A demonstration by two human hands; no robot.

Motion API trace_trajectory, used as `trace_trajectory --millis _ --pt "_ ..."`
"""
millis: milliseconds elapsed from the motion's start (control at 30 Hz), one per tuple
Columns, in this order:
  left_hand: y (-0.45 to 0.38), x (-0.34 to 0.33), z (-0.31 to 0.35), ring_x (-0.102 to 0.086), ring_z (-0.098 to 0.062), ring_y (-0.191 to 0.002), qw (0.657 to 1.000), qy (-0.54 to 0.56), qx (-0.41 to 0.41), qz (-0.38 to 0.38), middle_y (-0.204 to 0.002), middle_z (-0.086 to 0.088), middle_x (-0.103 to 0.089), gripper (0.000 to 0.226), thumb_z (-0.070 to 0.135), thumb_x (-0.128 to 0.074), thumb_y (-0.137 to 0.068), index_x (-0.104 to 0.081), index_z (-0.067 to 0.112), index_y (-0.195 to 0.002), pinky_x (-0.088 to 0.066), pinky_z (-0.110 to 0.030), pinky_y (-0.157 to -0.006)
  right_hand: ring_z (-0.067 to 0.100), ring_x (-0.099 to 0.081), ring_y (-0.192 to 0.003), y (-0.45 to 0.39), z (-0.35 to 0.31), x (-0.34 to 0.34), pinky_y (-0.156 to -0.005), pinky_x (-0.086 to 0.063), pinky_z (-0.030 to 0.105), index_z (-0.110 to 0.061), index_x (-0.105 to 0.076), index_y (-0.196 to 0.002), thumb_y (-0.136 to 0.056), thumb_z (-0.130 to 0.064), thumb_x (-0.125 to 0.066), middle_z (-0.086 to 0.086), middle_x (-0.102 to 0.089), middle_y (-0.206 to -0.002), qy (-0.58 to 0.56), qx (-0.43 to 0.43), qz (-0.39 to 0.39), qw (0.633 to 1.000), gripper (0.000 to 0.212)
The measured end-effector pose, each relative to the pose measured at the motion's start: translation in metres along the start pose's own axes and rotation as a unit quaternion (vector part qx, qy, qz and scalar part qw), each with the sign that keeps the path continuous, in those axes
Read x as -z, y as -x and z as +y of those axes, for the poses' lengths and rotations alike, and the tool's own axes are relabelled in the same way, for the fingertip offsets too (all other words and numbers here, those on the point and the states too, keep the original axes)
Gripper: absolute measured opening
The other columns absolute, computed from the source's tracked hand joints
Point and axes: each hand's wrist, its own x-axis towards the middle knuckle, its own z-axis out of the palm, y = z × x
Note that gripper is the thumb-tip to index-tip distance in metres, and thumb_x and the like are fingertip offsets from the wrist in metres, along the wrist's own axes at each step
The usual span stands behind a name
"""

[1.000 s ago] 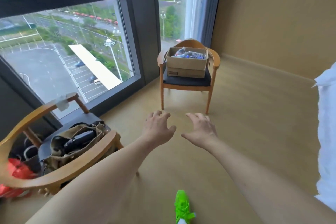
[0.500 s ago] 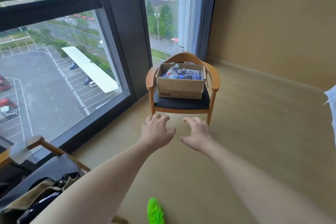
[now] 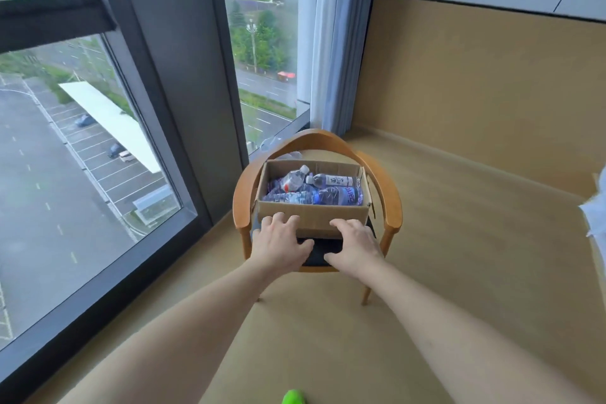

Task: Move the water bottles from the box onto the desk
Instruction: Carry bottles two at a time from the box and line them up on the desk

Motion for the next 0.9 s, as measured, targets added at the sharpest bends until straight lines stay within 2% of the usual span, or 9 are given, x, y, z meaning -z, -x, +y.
trace_trajectory --millis 167,533,667,900 --pt "-0.093 0.009 -0.012 -0.043 -0.029 -0.134 1.000 0.006 0.005 -0.010 -0.144 -0.002 -0.052 0.068 0.065 -0.051 -0.081 -0.050 0.034 -0.142 -0.046 -0.052 -0.102 0.028 -0.038 -0.138 -0.077 -0.004 0.012 -0.112 -0.041 0.048 -0.030 -0.038 -0.153 -0.084 -0.034 -0.074 0.002 -0.043 -0.152 -0.003 -0.017 -0.008 1.000 0.078" --pt "-0.229 -0.033 -0.027 -0.039 -0.029 -0.138 0.997 0.006 0.026 -0.071 -0.148 -0.001 -0.048 0.071 0.060 -0.056 -0.084 -0.043 0.035 -0.149 -0.045 -0.051 -0.107 0.026 -0.043 -0.133 -0.234 0.021 -0.002 -0.101 -0.042 0.041 -0.034 -0.039 -0.151 -0.084 -0.034 -0.072 0.001 -0.046 -0.147 0.040 -0.035 -0.072 0.996 0.074" --pt "-0.279 -0.052 -0.025 -0.039 -0.028 -0.139 0.993 -0.001 0.057 -0.102 -0.148 -0.001 -0.047 0.066 0.058 -0.060 -0.087 -0.044 0.036 -0.148 -0.044 -0.051 -0.108 0.029 -0.042 -0.135 -0.296 0.038 -0.007 -0.107 -0.043 0.045 -0.030 -0.038 -0.152 -0.085 -0.031 -0.072 0.005 -0.046 -0.147 0.029 -0.035 -0.109 0.993 0.075" --pt "-0.368 -0.072 -0.025 -0.040 -0.030 -0.137 0.983 -0.006 0.118 -0.143 -0.149 -0.003 -0.047 0.068 0.055 -0.061 -0.085 -0.041 0.036 -0.148 -0.043 -0.053 -0.108 0.030 -0.040 -0.138 -0.399 0.063 -0.005 -0.106 -0.044 0.043 -0.025 -0.036 -0.154 -0.088 -0.024 -0.070 0.007 -0.044 -0.149 0.041 -0.029 -0.168 0.985 0.075"
